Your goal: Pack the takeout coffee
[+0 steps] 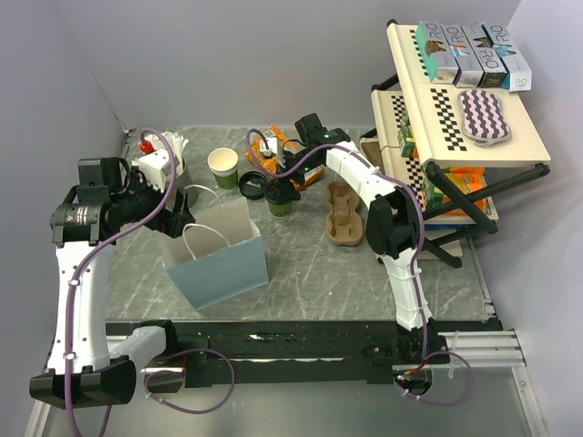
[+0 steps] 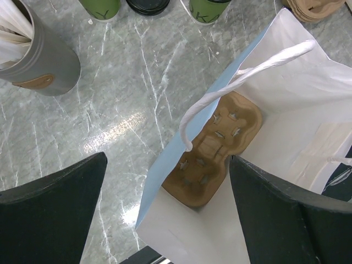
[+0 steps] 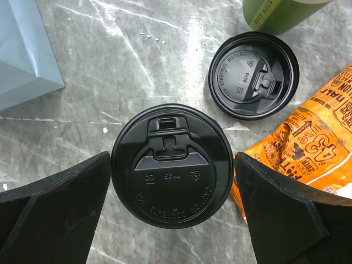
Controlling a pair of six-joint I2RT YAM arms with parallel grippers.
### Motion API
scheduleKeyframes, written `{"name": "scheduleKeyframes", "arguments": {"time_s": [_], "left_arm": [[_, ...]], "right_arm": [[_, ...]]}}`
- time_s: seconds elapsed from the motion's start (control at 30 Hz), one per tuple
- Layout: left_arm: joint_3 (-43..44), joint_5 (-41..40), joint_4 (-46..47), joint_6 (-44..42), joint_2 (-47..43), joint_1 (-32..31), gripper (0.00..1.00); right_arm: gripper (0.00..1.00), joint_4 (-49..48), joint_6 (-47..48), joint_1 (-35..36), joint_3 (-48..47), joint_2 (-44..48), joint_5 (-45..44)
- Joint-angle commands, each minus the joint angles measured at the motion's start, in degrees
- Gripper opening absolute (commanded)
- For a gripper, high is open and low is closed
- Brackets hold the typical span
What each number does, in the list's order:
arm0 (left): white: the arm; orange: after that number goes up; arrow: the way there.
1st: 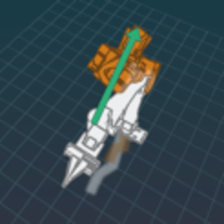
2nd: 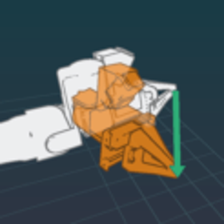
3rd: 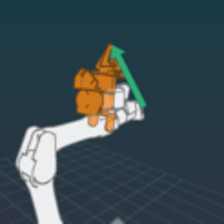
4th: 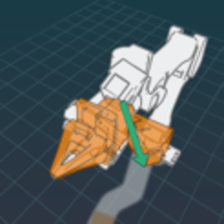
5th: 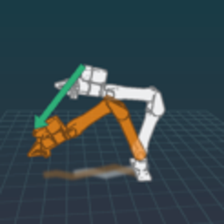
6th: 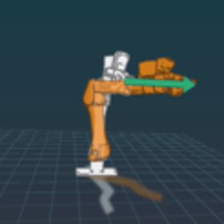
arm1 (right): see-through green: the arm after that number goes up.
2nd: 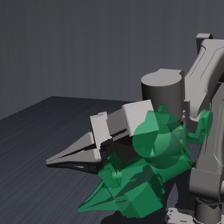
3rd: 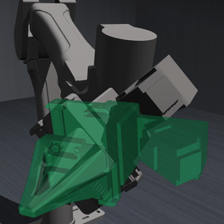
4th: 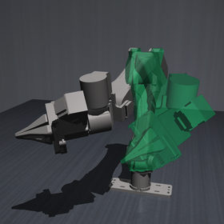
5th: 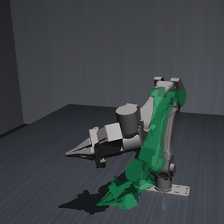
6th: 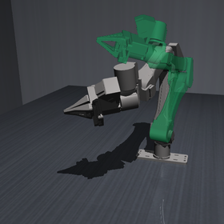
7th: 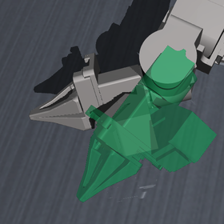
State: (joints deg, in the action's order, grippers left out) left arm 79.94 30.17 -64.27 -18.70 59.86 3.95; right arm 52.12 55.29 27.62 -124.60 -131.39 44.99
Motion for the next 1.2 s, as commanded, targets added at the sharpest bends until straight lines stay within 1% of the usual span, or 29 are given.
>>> {"name": "scheduleKeyframes", "arguments": {"time_s": [0.0, 0.27, 0.4, 0.53, 0.63, 0.87, 1.1, 1.17], "left_arm": [[-0.05, 1.82, 1.08, 0.59, -0.18, 0.27, 0.99], [-0.4, 1.91, 0.99, 0.59, -0.35, 0.27, 0.99], [-0.58, 1.99, 1.16, 0.77, -0.35, 0.36, 0.99], [-0.49, 1.99, 1.08, 0.51, -0.18, 0.36, 0.99], [-0.31, 2.08, 1.08, 0.51, -0.26, 0.36, 0.99], [-0.31, 2.35, 1.43, 0.51, 0.09, 0.36, 0.99], [-0.22, 3.05, 2.48, 0.86, 0.44, 0.36, 0.99], [0.47, 3.22, 3.27, 1.29, 0.52, 0.36, 0.99]], "right_arm": [[0.99, 0.44, 0.26, 0.07, -1.44, -0.36, -0.43], [0.97, 0.35, 0.0, 0.16, -1.09, -0.7, -1.22], [0.92, 0.27, -0.27, 0.16, -1.26, -0.88, -1.84], [0.91, -0.7, -0.88, 0.16, -0.83, -0.88, -2.72], [0.89, -0.96, -1.14, 0.16, -0.91, -0.53, -2.45], [0.82, -5.53, -3.43, 0.16, 3.13, 3.86, -2.19], [0.78, -6.24, -5.27, 0.07, 4.27, 6.67, -2.01], [0.74, -6.94, -6.24, 0.16, 4.97, 8.42, -1.75]]}}
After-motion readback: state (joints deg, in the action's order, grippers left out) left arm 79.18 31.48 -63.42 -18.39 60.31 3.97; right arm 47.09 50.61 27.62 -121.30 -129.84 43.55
